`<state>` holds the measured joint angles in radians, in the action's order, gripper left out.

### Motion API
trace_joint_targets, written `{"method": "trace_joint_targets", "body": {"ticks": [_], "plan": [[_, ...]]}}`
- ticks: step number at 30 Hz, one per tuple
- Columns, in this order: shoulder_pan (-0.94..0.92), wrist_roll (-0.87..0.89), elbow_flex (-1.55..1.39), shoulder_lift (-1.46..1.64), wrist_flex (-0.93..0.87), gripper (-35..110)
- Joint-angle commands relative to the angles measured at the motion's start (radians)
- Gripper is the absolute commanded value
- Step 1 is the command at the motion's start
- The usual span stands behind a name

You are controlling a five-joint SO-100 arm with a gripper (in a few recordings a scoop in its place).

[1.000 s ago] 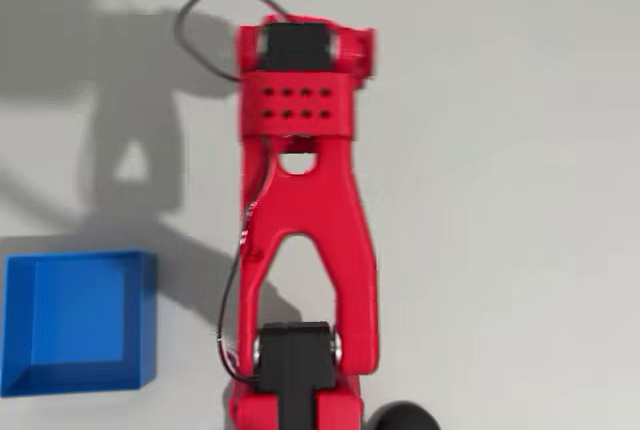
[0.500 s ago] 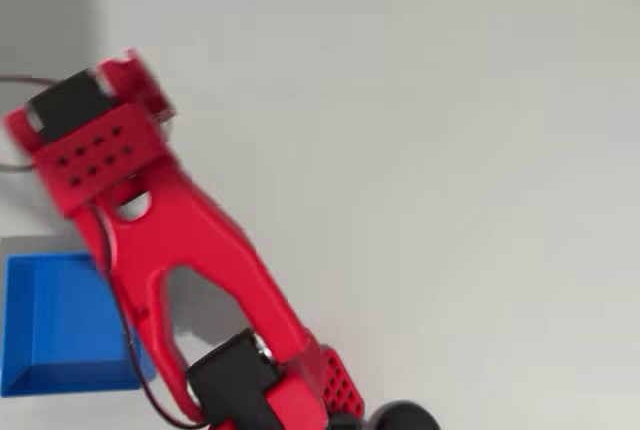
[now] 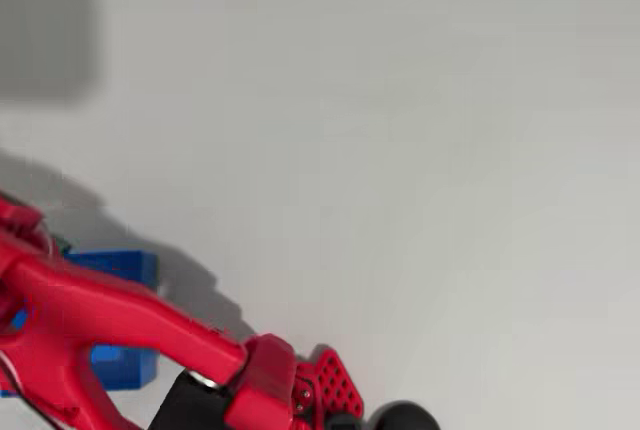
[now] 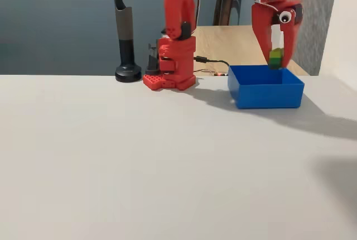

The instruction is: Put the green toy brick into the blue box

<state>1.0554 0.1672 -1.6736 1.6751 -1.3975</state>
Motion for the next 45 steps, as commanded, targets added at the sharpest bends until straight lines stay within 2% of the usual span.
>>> {"method": "trace_joint_targets", "body": {"ticks": [1,10,19,23,27,33,37,45], "plan": [[0.075,0.017,0.017,0.034,-0.049,0],[0.123,0.017,0.003,0.034,-0.069,0],[0.121,-0.005,0.002,0.032,-0.071,27],[0.118,-0.002,0.000,0.032,-0.071,33],[0.101,0.006,0.017,0.032,-0.069,29],[-0.011,0.014,0.074,0.031,-0.055,11],[-0.163,-0.014,0.103,0.031,-0.048,4],[-0.545,-0.061,0.138,0.029,-0.043,2]]}}
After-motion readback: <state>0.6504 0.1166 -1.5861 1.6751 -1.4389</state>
